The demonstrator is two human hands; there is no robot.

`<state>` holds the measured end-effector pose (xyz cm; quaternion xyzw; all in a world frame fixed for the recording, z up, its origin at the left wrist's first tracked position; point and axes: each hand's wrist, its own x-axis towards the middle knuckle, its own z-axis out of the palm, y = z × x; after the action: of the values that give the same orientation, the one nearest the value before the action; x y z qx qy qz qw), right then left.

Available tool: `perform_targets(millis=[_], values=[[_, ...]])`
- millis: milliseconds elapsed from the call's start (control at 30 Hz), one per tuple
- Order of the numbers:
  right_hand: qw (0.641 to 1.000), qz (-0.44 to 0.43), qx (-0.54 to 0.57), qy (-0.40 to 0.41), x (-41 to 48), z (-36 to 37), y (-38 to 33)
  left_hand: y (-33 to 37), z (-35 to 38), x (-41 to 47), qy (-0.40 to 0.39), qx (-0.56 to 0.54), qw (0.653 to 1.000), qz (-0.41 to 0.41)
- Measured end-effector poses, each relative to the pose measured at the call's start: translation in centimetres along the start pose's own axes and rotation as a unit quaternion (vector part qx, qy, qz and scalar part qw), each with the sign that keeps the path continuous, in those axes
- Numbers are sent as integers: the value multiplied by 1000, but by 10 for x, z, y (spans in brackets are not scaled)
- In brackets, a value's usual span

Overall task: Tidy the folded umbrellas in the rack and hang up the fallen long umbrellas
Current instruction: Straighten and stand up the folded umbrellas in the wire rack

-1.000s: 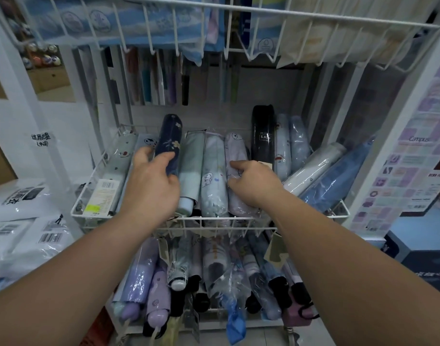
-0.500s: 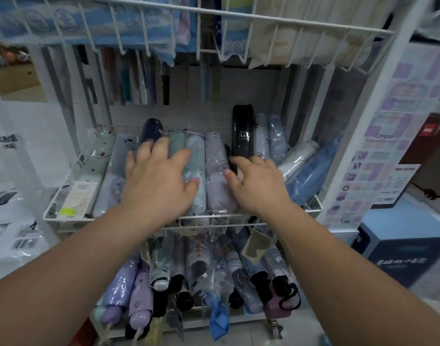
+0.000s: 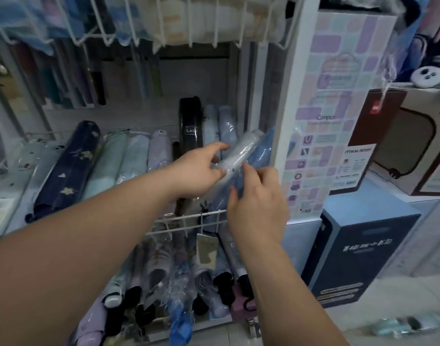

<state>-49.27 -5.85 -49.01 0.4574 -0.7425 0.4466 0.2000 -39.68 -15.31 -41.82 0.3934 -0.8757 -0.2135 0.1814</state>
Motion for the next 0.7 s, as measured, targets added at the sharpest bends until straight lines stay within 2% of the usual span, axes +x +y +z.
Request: perform_targets(millis=[167,267,467,633,700], values=[[999,-8,-46,17,2,4,5,4,9,9,-52,-45,998,-16],[999,-6,-41,7,-3,7,-1,2,12,11,-45,-79,996,-16],[996,7,86,-18,2,4,1,-13,6,16,-25,-211,974,-75],[977,35,198,-66,2,6,-8,-24,3,6,18,-316,946,-69],[973,38,210,-88,8,8,-8,-27,3,3,39,-331,941,-64]])
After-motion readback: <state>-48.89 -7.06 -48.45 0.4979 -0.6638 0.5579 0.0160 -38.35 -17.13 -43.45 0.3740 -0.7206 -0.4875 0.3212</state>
